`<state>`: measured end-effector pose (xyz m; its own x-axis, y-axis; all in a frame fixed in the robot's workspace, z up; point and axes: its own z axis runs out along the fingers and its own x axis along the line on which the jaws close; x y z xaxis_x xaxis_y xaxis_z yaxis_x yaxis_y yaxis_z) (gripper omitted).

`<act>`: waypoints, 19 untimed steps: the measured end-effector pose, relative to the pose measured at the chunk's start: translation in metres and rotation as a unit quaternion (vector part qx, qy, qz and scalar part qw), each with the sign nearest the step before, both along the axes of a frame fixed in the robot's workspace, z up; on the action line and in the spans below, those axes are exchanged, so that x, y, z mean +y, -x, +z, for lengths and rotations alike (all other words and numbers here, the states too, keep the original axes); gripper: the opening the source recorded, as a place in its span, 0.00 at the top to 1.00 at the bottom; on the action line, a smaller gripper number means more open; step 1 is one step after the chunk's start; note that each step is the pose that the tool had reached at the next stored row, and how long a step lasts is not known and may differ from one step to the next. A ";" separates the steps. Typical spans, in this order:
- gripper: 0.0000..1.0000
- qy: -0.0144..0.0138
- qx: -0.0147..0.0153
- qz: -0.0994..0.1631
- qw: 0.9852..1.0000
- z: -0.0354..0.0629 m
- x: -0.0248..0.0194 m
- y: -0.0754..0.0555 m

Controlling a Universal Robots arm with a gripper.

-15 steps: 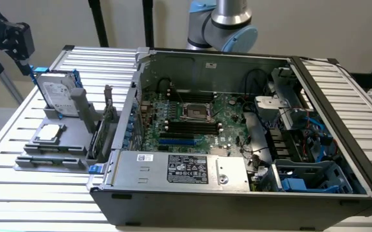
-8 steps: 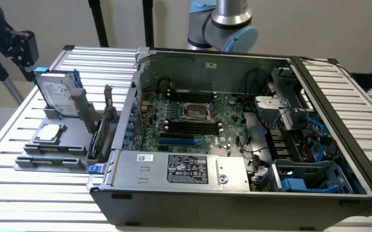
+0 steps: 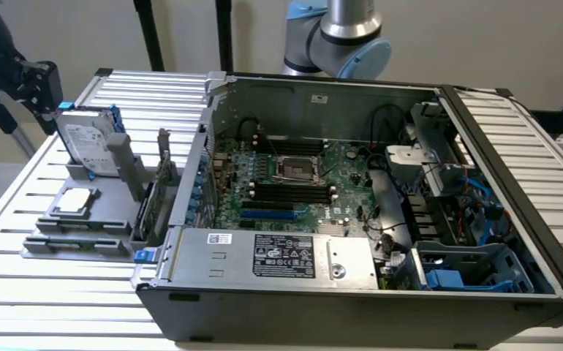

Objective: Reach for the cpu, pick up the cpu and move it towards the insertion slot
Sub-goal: 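Pick up the cpu and move it towards the insertion slot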

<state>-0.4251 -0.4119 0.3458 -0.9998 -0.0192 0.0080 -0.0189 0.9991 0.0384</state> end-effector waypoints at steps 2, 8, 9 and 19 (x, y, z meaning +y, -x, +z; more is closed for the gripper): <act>0.38 0.000 0.000 0.000 1.000 -0.0038 -0.0014 -0.001; 0.33 0.000 0.000 0.000 1.000 -0.0147 -0.0042 -0.005; 0.33 0.000 0.000 0.000 1.000 -0.0164 -0.0044 -0.005; 0.33 0.000 0.000 -0.002 1.000 -0.0346 -0.0055 -0.008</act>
